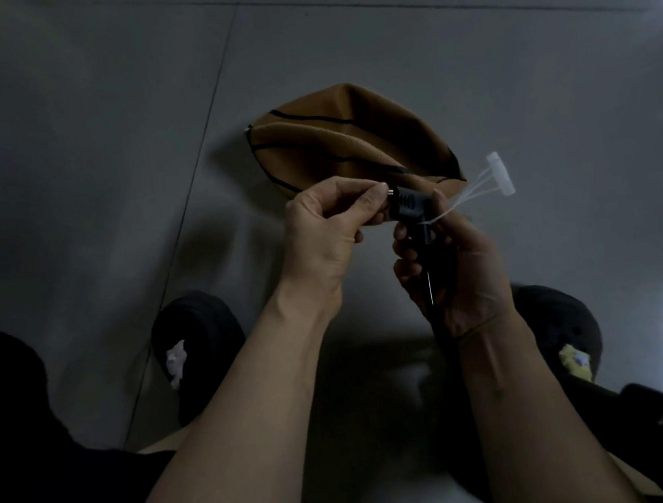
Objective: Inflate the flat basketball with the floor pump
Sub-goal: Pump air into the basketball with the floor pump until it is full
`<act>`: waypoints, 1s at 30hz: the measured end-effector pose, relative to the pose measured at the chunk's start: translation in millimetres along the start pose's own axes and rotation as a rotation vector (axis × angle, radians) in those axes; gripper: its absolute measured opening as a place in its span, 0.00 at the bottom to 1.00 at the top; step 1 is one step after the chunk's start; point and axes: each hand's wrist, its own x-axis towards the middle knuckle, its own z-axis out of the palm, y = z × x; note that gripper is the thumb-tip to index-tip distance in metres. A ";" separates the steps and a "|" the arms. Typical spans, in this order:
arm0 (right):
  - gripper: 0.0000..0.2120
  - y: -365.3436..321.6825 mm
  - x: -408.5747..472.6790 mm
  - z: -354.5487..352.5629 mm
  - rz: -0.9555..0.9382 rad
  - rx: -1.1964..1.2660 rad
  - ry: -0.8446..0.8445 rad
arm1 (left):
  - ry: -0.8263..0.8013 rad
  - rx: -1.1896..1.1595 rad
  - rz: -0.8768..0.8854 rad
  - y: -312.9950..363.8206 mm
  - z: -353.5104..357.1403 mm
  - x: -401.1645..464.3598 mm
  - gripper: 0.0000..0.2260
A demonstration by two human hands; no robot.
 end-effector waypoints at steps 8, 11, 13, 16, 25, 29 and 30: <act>0.19 -6.7 0.4 -4.2 -0.033 -0.120 -0.012 | -0.022 0.139 0.028 1.3 -2.5 1.8 0.03; 0.17 -8.3 0.1 -4.6 -0.033 -0.120 -0.036 | -0.067 0.288 0.081 1.7 -6.4 5.0 0.06; 0.16 -7.7 -0.7 -5.1 -0.017 -0.094 -0.040 | -0.102 0.427 0.156 1.8 -7.8 7.6 0.07; 0.15 -7.5 -2.2 -4.2 -0.013 -0.049 -0.019 | -0.128 0.591 0.293 2.7 -4.2 6.9 0.09; 0.16 -10.0 -5.0 -3.1 0.010 -0.011 0.038 | -0.127 0.576 0.244 2.1 -8.9 7.8 0.07; 0.18 -10.3 -6.8 -3.8 0.028 -0.003 0.042 | -0.146 0.616 0.312 3.4 -6.5 10.5 0.07; 0.18 -10.0 -6.6 -4.4 0.030 -0.007 0.042 | -0.148 0.617 0.325 3.0 -6.8 11.7 0.07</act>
